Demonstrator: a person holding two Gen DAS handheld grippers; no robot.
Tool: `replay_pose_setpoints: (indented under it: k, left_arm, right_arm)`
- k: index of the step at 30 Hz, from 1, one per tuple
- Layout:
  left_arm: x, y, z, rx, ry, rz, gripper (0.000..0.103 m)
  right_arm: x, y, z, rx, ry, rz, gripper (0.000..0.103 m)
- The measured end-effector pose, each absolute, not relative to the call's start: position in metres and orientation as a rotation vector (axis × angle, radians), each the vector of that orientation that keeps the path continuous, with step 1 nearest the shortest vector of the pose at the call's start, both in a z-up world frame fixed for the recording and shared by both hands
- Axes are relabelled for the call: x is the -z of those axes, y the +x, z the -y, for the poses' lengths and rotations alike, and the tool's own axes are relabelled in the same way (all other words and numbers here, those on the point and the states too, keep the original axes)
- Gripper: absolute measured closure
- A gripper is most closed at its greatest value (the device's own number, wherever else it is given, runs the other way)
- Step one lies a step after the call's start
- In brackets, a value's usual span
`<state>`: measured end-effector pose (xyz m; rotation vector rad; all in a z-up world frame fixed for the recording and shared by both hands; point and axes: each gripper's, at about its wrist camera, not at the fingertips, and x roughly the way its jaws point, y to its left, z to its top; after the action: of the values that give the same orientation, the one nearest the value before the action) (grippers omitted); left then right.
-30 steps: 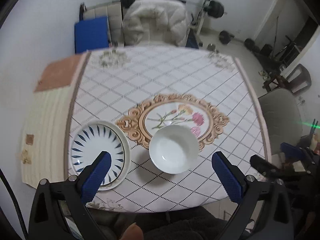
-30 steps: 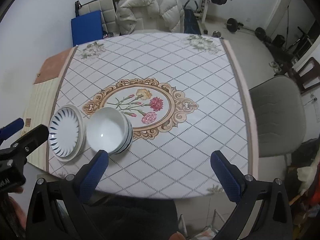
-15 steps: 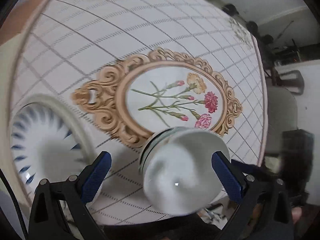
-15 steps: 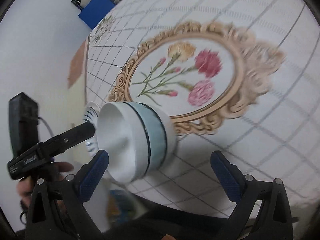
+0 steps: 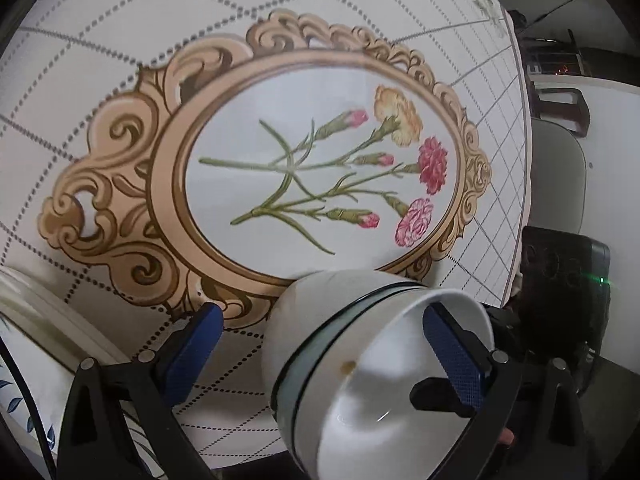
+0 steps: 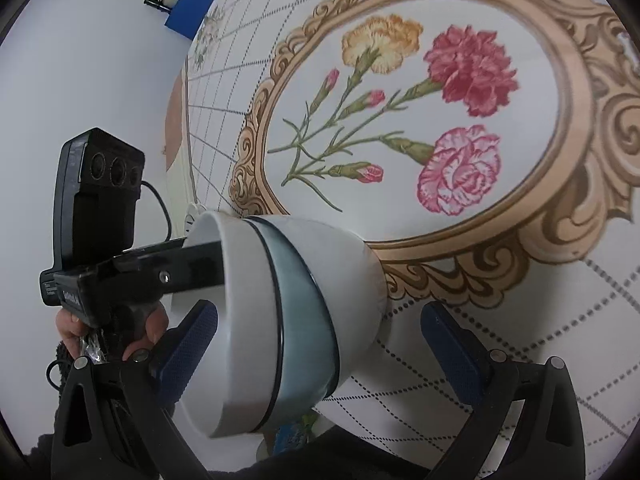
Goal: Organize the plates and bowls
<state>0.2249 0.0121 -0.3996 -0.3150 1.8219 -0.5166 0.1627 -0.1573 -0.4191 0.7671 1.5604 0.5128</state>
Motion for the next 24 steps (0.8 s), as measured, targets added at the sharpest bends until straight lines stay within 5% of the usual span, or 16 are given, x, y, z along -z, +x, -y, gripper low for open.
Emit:
replay_pose_setpoints:
  k: [7, 11, 21, 24]
  left_arm:
    - [0.398, 0.214, -0.007, 0.534, -0.293, -1.834, 0.001]
    - [0.399, 0.206, -0.007, 0.522, -0.284, -1.835, 0.001]
    - [0.398, 0.208, -0.001, 0.530, -0.283, -1.804, 0.001]
    - [0.398, 0.207, 0.001, 0.542, -0.286, -1.798, 0.008]
  right_arm:
    - [0.436, 0.164, 0.143, -0.543, 0.791, -1.594, 0.001]
    - [0.434, 0.162, 0.136, -0.543, 0.725, -1.613, 0.028]
    - [0.443, 0.167, 0.136, -0.547, 0.749, -1.622, 0.028]
    - [0.443, 0.170, 0.131, -0.584, 0.728, -1.619, 0.025]
